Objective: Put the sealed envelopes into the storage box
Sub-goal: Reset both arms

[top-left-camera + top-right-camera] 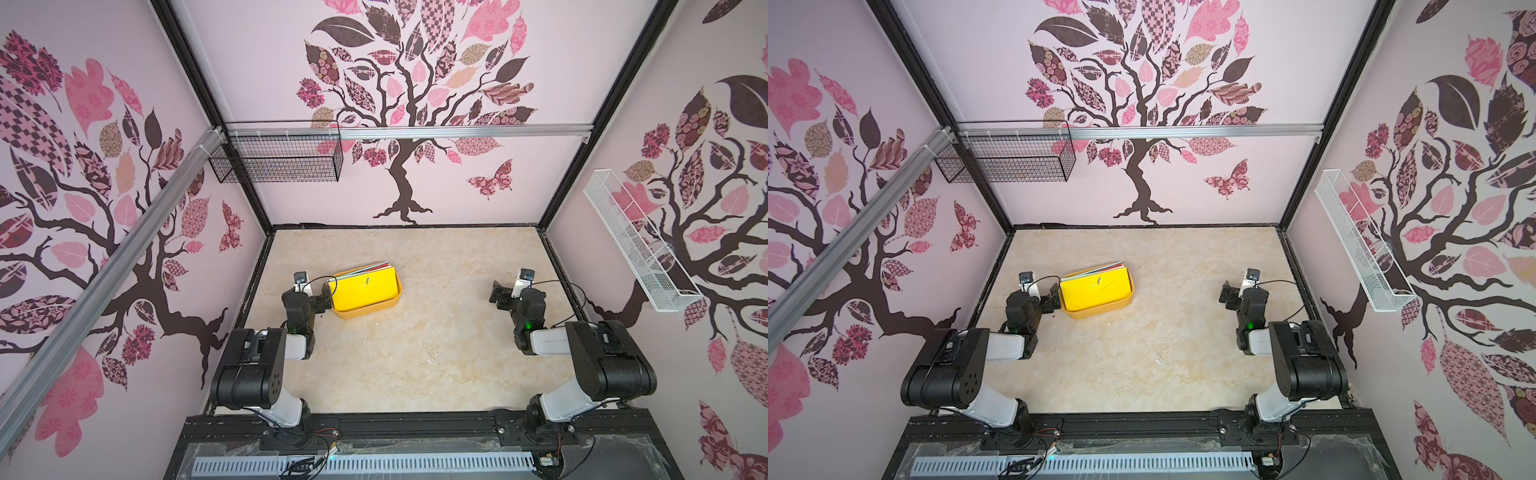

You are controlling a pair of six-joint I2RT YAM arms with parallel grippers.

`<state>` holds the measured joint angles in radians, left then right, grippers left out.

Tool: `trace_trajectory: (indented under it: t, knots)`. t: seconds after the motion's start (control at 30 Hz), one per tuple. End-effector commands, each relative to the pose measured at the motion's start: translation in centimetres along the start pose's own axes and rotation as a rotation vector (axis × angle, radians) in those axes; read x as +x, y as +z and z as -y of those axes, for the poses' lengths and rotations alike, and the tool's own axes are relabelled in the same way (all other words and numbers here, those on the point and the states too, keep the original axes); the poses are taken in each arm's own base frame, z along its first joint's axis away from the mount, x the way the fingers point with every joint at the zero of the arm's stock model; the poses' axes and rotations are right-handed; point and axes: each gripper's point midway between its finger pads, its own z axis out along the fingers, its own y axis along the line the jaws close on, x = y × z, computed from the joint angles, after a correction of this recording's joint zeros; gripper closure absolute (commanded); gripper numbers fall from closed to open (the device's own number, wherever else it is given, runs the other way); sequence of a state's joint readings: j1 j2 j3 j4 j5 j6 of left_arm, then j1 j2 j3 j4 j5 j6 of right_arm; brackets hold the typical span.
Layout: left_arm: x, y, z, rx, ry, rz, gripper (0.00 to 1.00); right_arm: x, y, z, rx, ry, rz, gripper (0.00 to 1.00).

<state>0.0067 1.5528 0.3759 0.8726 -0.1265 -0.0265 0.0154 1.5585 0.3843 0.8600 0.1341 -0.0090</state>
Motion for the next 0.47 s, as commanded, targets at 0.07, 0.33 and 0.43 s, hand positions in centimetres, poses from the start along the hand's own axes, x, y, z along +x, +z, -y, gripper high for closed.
trace_trajectory:
  t: [0.07, 0.33, 0.43]
  knots:
    - [-0.10, 0.14, 0.00, 0.004, -0.006, 0.001, 0.02, -0.85, 0.16, -0.19, -0.006, -0.005, 0.017, 0.01]
    - [-0.11, 0.14, -0.01, 0.003, -0.007, 0.001, 0.02, -0.80, 0.35, -0.21, 0.003, -0.013, 0.011, 0.01]
    - [-0.18, 0.14, 0.04, 0.004, -0.006, 0.003, 0.02, -0.88, 0.18, -0.19, 0.002, -0.010, 0.018, 0.01]
